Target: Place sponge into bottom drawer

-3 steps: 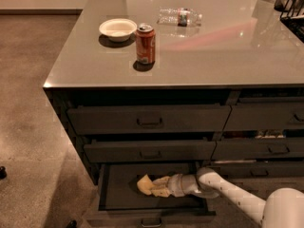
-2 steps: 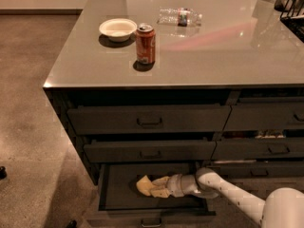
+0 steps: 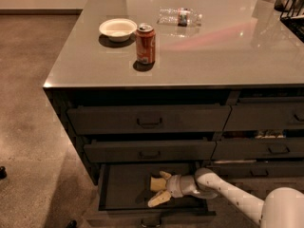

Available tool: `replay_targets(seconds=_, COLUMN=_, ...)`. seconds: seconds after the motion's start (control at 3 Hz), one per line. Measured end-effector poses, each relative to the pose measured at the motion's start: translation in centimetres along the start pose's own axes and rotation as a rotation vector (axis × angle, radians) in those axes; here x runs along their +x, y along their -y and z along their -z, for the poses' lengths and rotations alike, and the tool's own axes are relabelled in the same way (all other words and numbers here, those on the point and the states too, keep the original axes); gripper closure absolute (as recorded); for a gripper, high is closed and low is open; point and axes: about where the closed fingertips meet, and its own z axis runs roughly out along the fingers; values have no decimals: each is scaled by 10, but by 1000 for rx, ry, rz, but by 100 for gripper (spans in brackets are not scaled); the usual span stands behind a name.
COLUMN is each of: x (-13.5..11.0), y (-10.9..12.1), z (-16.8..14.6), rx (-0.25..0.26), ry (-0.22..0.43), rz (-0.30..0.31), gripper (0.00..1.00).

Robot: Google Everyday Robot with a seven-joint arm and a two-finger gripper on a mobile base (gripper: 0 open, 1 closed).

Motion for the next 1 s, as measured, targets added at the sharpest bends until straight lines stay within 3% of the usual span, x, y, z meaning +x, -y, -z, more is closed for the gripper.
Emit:
replay_targets(seconds=0.67, x=-1, y=-4, z=-1, rx=-30, ry=6, rz=22, gripper=0)
replay_targets(seconds=1.0, x=-10, y=-11, z=13, rx=-31, ry=24, rz=76, gripper=0)
